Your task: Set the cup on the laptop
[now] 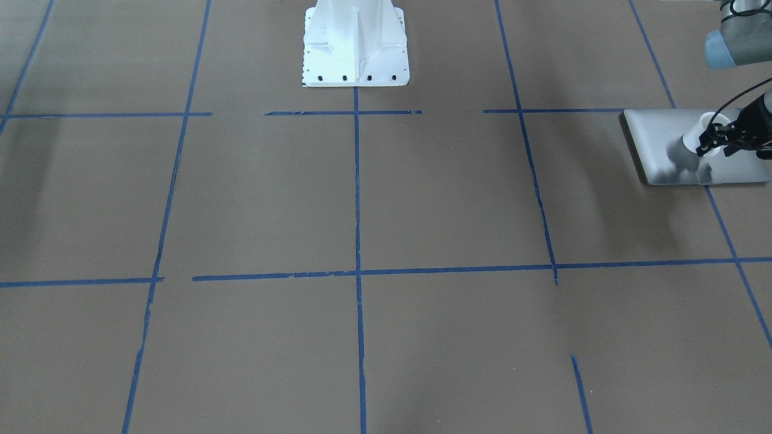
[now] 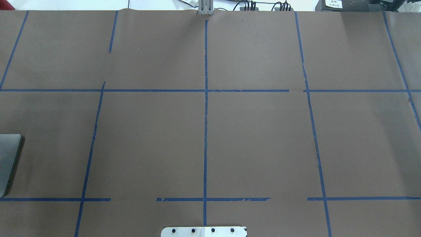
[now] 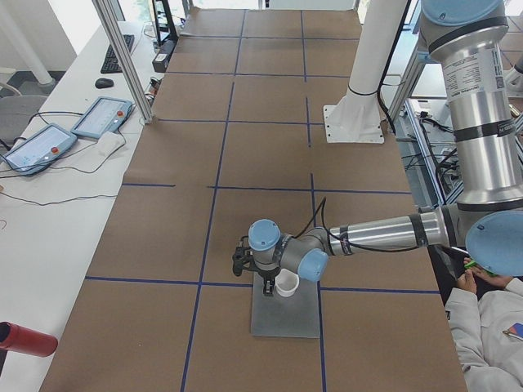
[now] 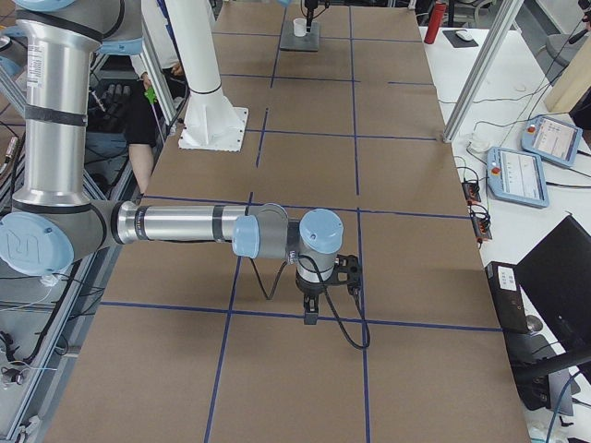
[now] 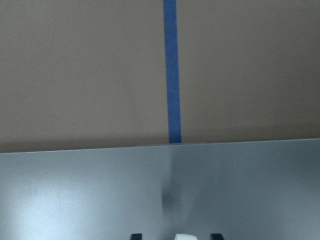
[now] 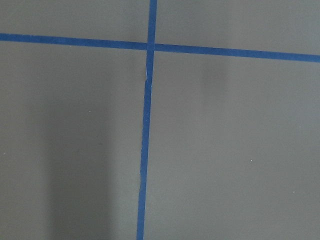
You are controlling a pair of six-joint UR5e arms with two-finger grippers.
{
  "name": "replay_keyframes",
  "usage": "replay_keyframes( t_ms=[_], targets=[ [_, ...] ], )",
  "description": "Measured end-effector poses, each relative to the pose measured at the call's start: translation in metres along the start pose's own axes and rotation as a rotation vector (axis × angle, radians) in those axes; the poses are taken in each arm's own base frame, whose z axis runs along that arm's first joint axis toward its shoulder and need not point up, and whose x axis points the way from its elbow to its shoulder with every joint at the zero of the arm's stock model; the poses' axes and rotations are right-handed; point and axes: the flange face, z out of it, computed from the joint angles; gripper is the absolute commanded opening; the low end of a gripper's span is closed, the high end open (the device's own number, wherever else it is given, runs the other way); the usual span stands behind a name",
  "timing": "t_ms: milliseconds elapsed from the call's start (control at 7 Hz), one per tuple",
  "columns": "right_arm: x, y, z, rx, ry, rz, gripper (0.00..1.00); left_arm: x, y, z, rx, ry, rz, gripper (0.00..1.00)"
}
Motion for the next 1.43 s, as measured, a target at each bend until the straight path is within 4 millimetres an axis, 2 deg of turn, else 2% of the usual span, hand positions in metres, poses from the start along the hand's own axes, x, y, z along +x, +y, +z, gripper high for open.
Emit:
replay_keyframes(
  t_ms=[286, 429, 571, 714, 1000, 1143, 1286, 1429],
  targets=[
    [0.000, 0.000, 0.000, 0.000, 0.000, 0.000, 1.00, 0.010, -0.006, -0.009, 0.013, 0.016, 0.012, 0.99],
    [0.000, 0.000, 0.000, 0.000, 0.000, 0.000, 1.00, 0.020, -0.011, -0.024, 0.040, 0.033, 0.024, 0.99],
    [0.000, 0.000, 0.000, 0.000, 0.000, 0.000, 1.00, 0.019, -0.016, -0.045, 0.084, 0.045, 0.038, 0.99],
    [0.000, 0.000, 0.000, 0.000, 0.000, 0.000, 1.00, 0.003, -0.019, -0.070, 0.130, 0.041, 0.054, 0.99],
    [0.000, 0.000, 0.000, 0.000, 0.000, 0.000, 1.00, -0.053, -0.018, -0.116, 0.149, -0.004, 0.051, 1.00],
    [0.000, 0.000, 0.000, 0.000, 0.000, 0.000, 1.00, -0.074, -0.022, -0.137, 0.133, -0.020, 0.046, 1.00],
    [0.000, 0.000, 0.000, 0.000, 0.000, 0.000, 1.00, -0.085, -0.024, -0.149, 0.118, -0.023, 0.053, 1.00],
    [0.000, 0.000, 0.000, 0.000, 0.000, 0.000, 1.00, -0.089, -0.023, -0.153, 0.112, -0.020, 0.059, 1.00]
  ],
)
